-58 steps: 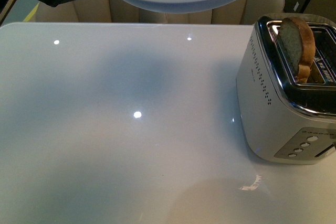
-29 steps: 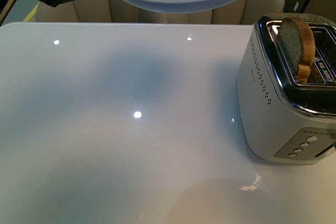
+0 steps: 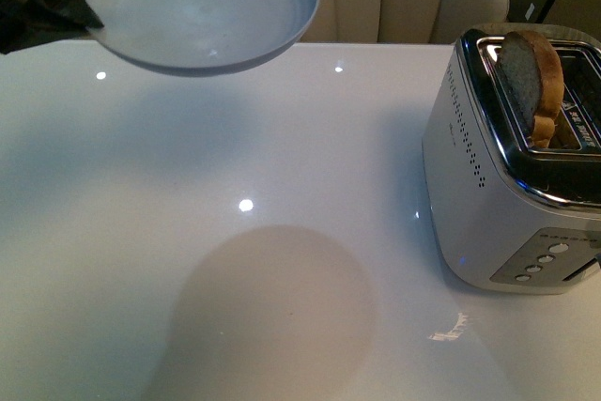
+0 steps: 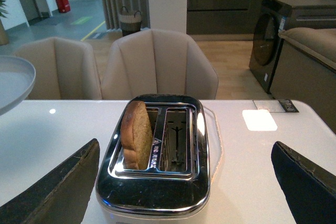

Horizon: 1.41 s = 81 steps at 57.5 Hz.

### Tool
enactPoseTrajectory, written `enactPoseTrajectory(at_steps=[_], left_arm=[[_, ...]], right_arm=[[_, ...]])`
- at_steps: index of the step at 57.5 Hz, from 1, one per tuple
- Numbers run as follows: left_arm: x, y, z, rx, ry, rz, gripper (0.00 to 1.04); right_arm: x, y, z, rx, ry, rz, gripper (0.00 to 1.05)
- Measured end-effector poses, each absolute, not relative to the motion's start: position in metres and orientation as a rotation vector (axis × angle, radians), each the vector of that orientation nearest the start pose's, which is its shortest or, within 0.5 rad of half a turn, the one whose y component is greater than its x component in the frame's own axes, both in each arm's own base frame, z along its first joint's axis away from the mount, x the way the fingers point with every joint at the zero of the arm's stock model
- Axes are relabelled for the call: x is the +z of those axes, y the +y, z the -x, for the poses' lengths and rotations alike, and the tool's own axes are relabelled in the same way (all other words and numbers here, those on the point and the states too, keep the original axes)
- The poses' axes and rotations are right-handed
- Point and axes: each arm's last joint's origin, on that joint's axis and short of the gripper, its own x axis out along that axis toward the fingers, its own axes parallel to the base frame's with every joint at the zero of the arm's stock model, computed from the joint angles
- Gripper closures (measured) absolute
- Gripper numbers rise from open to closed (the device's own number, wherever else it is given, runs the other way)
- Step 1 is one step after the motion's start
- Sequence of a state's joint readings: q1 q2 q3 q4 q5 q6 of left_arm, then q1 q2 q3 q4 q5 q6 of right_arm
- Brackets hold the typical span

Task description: Left arm holds plate, right arm toasts bread

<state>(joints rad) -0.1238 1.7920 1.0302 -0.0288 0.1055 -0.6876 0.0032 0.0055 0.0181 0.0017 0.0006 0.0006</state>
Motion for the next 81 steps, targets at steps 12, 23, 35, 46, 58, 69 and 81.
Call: enactPoseTrajectory(at_steps=[12, 23, 35, 46, 58, 69, 81], left_arm=[[0.110, -0.006, -0.377, 0.052, 0.896, 0.601, 1.02], [0.064, 0.024, -0.376, 0.081, 0.995, 0.564, 1.02], [0.053, 0.044, -0.380, 0.050, 1.010, 0.529, 1.02], [0.037, 0.042, -0.383, -0.018, 1.012, 0.506, 1.02], [0.005, 0.055, -0.378, 0.007, 1.062, 0.512, 1.02], [-0.011, 0.067, -0.375, 0.004, 1.076, 0.494, 1.02], [-0.022, 0.068, -0.373, -0.042, 1.069, 0.487, 1.02]], right_arm=[[0.169, 0.000, -0.097, 0.003, -0.014, -0.001, 0.09], [0.169, 0.000, -0.097, 0.003, -0.014, -0.001, 0.09], [0.169, 0.000, -0.097, 0.003, -0.014, -0.001, 0.09], [0.169, 0.000, -0.097, 0.003, -0.014, -0.001, 0.09], [0.169, 0.000, -0.097, 0.002, -0.014, -0.001, 0.09], [0.169, 0.000, -0.097, 0.003, -0.014, -0.001, 0.09], [0.169, 0.000, -0.097, 0.003, -0.014, -0.001, 0.09]])
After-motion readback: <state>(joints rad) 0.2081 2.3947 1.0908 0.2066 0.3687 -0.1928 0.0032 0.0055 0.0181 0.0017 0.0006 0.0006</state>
